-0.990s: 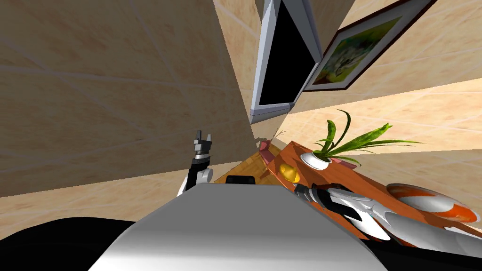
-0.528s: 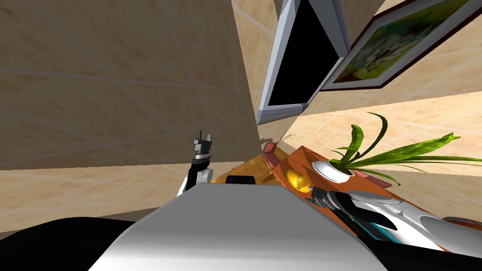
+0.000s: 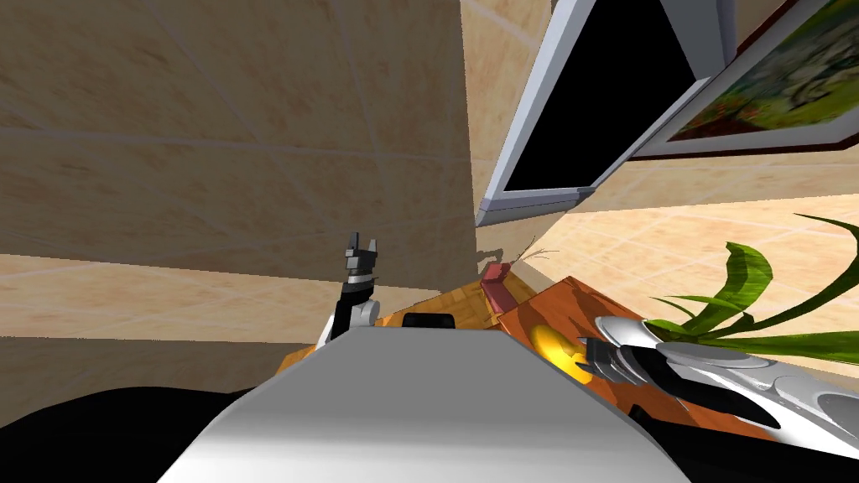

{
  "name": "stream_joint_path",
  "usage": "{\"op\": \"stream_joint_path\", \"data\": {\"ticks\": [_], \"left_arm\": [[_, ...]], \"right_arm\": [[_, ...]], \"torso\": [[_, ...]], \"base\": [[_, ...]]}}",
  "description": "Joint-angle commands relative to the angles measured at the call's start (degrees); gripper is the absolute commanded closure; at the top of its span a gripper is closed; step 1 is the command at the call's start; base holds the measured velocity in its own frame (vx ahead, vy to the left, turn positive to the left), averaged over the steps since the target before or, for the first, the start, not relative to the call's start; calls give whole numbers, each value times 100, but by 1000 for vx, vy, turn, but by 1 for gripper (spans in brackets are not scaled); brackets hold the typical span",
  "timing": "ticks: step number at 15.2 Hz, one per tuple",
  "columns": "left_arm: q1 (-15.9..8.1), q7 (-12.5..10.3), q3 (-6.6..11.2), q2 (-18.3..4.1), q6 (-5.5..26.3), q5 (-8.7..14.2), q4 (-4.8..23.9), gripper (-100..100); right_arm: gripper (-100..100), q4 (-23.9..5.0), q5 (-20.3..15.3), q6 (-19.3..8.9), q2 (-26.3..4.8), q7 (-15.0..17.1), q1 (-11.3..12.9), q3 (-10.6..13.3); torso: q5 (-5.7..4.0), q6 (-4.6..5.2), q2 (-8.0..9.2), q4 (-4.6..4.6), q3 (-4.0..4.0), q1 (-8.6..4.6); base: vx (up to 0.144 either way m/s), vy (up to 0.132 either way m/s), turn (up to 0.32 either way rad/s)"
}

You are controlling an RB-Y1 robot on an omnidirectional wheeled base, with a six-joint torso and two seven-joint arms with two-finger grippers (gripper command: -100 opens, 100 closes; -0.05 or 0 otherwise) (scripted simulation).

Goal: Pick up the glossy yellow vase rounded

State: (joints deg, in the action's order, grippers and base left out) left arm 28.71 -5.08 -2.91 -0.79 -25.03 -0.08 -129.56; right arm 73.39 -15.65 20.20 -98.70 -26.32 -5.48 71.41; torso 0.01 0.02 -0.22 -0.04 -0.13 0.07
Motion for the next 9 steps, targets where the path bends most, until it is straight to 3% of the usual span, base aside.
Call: {"op": "stream_joint_path", "data": {"ticks": [1,4,5,6,9], "left_arm": [[0,0,0,0,0,0,0,0],[0,0,1,-1,0,0,0,0],[0,0,1,-1,0,0,0,0],[0,0,1,-1,0,0,0,0],[0,0,0,0,0,0,0,0]], "right_arm": [[-100,-120,-25,-56,180,-12,-38,-49],[-100,-267,-67,-129,418,-19,-85,-113],[-100,-233,-68,-79,333,5,-48,-79],[100,-241,-64,-88,348,-5,-58,-89],[100,-242,-65,-88,344,-6,-57,-88]], "torso": [[0,0,0,0,0,0],[-7,2,21,6,13,-28],[-8,2,24,6,15,-30],[-6,3,24,6,15,-26],[-7,3,21,6,13,-16]], "base": [[-9,-20,36],[-18,-42,27],[-10,-25,13],[-3,-9,2],[0,-2,1]]}}
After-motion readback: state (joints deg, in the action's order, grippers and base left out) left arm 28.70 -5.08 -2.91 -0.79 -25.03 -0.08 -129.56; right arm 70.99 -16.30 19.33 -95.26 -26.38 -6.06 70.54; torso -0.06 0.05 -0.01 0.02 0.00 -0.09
